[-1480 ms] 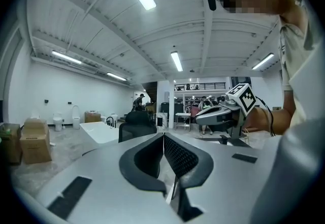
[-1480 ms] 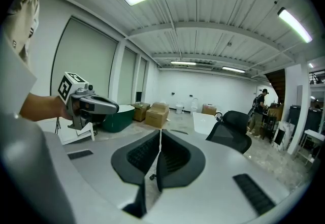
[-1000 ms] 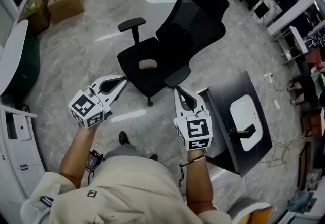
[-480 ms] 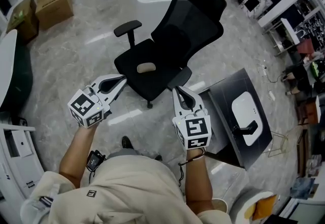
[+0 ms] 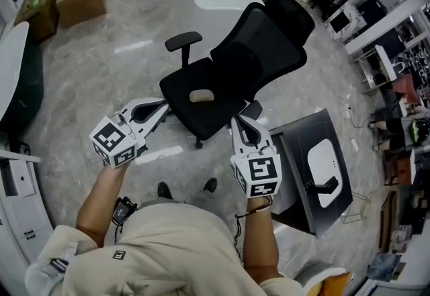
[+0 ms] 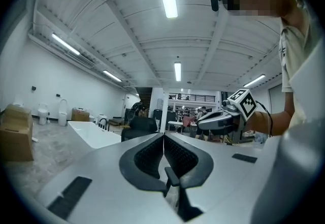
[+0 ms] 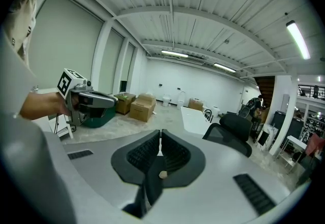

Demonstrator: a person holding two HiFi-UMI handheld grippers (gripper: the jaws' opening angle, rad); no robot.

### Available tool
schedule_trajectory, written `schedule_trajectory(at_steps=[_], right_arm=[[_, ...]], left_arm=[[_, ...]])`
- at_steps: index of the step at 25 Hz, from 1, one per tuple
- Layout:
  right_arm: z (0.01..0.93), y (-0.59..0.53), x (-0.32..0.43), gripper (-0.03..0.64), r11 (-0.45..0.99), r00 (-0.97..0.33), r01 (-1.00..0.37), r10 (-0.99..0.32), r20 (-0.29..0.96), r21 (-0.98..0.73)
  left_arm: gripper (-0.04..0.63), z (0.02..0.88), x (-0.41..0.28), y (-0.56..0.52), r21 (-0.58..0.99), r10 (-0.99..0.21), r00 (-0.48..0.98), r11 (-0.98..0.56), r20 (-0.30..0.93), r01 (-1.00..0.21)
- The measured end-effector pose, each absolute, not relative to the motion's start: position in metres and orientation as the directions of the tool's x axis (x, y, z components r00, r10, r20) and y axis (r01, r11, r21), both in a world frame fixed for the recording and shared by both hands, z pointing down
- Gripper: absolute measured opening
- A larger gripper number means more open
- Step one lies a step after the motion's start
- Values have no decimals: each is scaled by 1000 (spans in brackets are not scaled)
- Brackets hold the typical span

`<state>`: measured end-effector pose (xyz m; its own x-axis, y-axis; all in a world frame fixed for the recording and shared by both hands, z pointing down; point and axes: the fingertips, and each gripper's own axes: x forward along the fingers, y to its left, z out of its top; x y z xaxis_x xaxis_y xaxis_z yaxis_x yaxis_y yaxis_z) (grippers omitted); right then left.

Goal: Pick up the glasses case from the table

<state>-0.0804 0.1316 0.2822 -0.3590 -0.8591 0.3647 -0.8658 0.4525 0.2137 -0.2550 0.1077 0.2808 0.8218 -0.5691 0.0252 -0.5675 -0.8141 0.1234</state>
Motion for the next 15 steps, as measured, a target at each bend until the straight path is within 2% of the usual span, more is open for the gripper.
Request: schedule_trajectory(at_steps=[15], right_arm=[[288, 38, -158, 26, 656, -571, -731, -738, 359, 188]], left_arm=[[20, 285, -340, 72, 116, -756, 651, -642, 64, -757]])
